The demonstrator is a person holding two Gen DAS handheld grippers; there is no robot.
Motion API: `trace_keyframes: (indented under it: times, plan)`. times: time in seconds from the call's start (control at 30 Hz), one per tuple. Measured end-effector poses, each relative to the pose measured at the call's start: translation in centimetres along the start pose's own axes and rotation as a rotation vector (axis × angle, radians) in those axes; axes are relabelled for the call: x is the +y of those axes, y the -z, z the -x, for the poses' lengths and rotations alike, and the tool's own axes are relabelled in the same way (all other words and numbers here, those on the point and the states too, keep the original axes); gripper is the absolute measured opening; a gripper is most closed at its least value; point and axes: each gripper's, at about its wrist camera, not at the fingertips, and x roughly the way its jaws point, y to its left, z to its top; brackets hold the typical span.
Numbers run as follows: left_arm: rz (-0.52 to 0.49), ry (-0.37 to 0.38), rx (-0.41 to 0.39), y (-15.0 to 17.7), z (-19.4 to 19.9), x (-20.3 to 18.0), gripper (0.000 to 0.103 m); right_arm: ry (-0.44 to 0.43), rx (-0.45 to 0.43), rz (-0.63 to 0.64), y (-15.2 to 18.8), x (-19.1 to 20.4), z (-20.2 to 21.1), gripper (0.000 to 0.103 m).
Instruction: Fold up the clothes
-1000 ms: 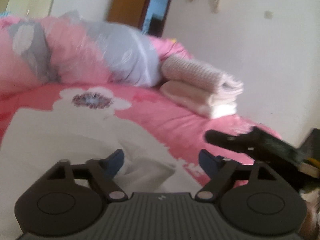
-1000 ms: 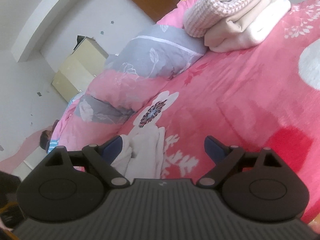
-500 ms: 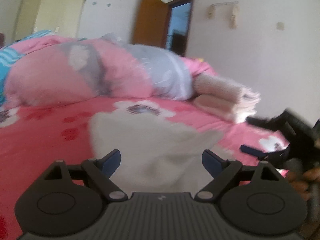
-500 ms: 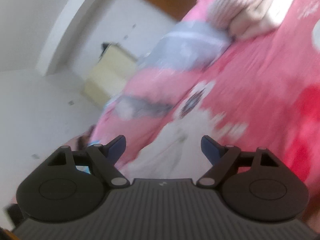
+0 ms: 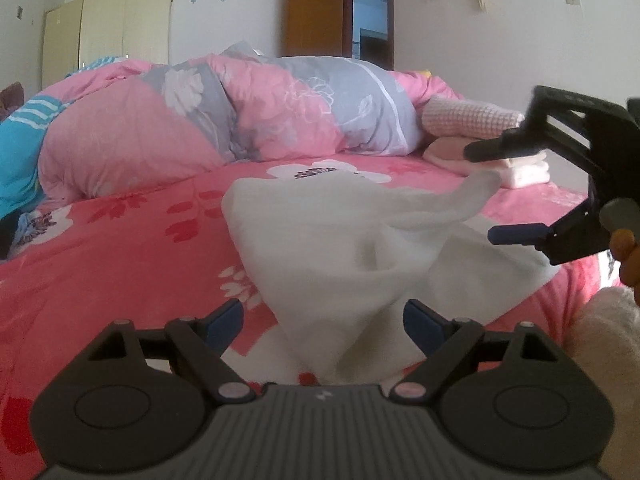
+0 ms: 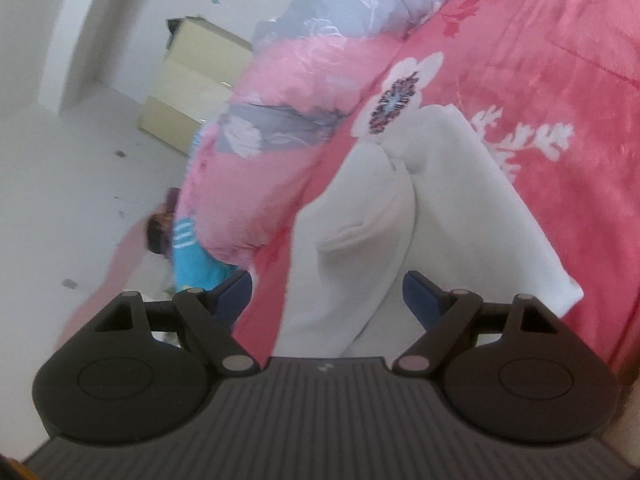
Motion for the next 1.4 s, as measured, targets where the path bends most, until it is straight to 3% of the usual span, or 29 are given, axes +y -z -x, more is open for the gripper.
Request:
trace_keyframes:
  times: [0.1, 0.3, 0.4, 0.43, 0.57, 0.63, 0.73, 0.8, 1.13, 1.3, 1.4]
  plan:
    - [-0.004, 0.001, 0.006, 0.4, -0.7, 0.4, 0.084, 0.033, 0.023, -0.006, -0.4, 0.1, -1.3, 0.077]
    - [0.042, -0.006, 0.059, 1.4, -2.2, 1.6, 0.076, 0.079, 0.053, -0.056, -1.3, -1.2, -4.0, 0.051]
    - [0.076, -0.004, 0.060, 1.5, -2.4, 2.3, 0.074, 0.066, 0.055, -0.058, -1.6, -1.6, -4.7, 0.009]
    - [0.084, -0.003, 0.060, 1.5, -2.5, 2.5, 0.074, 0.042, 0.037, -0.043, -1.8, -1.3, -4.3, 0.007]
    - [0.104, -0.003, 0.061, 1.6, -2.5, 2.8, 0.074, -0.049, -0.067, 0.083, -1.9, 0.6, -0.9, 0.005]
    - [0.100, -0.006, 0.061, 1.7, -2.4, 2.7, 0.074, -0.036, -0.082, 0.111, -1.3, 0.0, 0.3, 0.005]
    - [0.086, -0.016, 0.063, 1.7, -2.2, 2.4, 0.074, 0.034, -0.051, 0.051, -0.4, -3.2, 0.5, 0.004]
    - [0.071, -0.029, 0.063, 1.6, -1.9, 2.2, 0.074, 0.028, -0.040, 0.002, -0.2, -4.8, 0.5, 0.004]
    - [0.045, -0.073, 0.047, 1.7, -0.6, 1.5, 0.071, -0.072, -0.085, 0.193, -1.0, -1.2, 2.8, 0.004]
    - [0.036, -0.070, 0.057, 1.9, -0.5, 1.4, 0.070, 0.022, -0.026, 0.096, -0.2, -5.7, 2.0, 0.003]
    - [0.032, -0.066, 0.053, 1.7, -0.2, 1.4, 0.068, -0.001, -0.035, 0.078, 0.1, -5.9, 2.3, 0.003]
